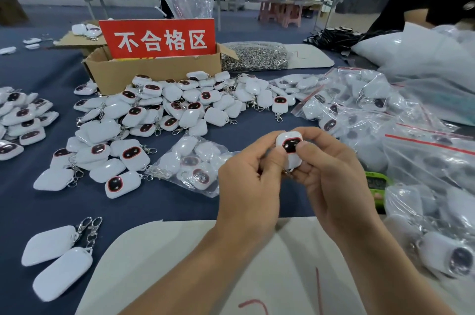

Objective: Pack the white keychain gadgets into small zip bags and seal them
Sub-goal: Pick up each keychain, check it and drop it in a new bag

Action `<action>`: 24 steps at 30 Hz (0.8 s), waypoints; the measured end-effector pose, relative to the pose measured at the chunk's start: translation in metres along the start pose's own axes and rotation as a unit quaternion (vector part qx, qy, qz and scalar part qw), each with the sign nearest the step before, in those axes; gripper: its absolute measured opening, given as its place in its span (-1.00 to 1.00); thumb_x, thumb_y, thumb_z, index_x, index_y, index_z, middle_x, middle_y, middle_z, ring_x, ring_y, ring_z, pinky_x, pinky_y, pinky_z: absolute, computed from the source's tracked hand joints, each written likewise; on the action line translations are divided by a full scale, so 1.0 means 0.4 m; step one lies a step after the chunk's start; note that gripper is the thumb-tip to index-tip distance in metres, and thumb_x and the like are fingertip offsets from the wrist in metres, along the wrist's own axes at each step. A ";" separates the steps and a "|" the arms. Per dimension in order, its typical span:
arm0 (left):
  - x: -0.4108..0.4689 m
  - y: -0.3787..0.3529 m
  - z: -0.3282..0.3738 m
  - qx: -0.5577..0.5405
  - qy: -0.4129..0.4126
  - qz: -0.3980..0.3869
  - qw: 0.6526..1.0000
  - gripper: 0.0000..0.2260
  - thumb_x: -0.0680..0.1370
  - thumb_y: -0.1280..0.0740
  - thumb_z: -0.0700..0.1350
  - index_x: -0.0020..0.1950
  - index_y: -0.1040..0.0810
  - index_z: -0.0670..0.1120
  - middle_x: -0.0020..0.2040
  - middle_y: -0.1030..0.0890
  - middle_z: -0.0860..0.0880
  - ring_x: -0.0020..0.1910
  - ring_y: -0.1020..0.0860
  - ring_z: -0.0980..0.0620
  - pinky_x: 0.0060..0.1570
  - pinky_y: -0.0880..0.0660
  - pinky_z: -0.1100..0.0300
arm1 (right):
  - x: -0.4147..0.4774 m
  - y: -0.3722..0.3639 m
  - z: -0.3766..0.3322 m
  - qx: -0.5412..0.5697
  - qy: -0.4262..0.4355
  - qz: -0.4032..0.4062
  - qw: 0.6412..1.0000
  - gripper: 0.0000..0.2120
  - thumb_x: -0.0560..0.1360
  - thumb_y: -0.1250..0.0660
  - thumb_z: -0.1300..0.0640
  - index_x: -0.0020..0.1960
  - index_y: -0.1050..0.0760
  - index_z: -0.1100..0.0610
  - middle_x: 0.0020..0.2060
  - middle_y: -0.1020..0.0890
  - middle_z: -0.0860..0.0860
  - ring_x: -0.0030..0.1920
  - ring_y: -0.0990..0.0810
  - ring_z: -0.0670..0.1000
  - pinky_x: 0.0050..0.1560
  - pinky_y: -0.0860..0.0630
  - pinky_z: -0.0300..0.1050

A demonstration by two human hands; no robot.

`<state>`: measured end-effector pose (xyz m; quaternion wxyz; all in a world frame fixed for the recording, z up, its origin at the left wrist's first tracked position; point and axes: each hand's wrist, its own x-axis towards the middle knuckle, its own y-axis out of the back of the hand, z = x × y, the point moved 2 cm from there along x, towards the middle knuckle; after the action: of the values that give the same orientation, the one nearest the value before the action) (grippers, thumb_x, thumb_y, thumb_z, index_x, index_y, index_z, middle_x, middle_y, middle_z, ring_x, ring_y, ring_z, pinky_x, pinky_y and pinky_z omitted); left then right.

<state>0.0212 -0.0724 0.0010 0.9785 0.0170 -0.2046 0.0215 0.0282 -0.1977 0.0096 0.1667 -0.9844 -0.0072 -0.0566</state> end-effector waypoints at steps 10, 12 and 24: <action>0.010 0.002 -0.006 -0.004 0.037 -0.004 0.999 -0.64 0.66 -0.26 -0.19 -0.02 -0.71 0.26 -0.50 -0.39 0.08 -0.49 -0.32 0.13 -0.47 -0.33 0.30 | 0.002 -0.003 0.004 -0.101 0.001 0.046 0.994 -0.93 0.42 -0.33 0.24 -0.11 -0.54 0.18 -0.23 -0.65 0.39 -0.26 -0.63 0.21 -0.19 -0.60 0.08; 0.011 0.000 -0.009 -0.011 0.050 -0.003 0.999 -0.63 0.66 -0.26 -0.21 -0.03 -0.72 0.24 -0.51 -0.40 0.08 -0.50 -0.33 0.13 -0.46 -0.33 0.32 | 0.001 -0.001 0.005 -0.107 0.001 0.059 0.993 -0.95 0.45 -0.34 0.30 -0.12 -0.54 0.18 -0.28 -0.65 0.35 -0.29 -0.61 0.19 -0.17 -0.58 0.08; 0.025 0.002 -0.031 -0.094 0.154 0.031 0.983 -0.72 0.63 -0.30 -0.18 -0.24 -0.57 -0.28 -0.53 -0.36 -0.05 -0.56 -0.23 0.07 -0.56 -0.20 0.29 | 0.002 -0.007 0.013 -0.066 -0.008 0.044 0.997 -0.76 0.32 -0.31 0.29 -0.07 -0.65 0.11 -0.23 -0.68 0.28 -0.22 -0.65 0.16 -0.09 -0.66 0.05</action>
<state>0.0351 -0.0706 -0.0064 0.9944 -0.0849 -0.0526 0.0353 0.0293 -0.1934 0.0057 0.1031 -0.9930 0.0382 -0.0422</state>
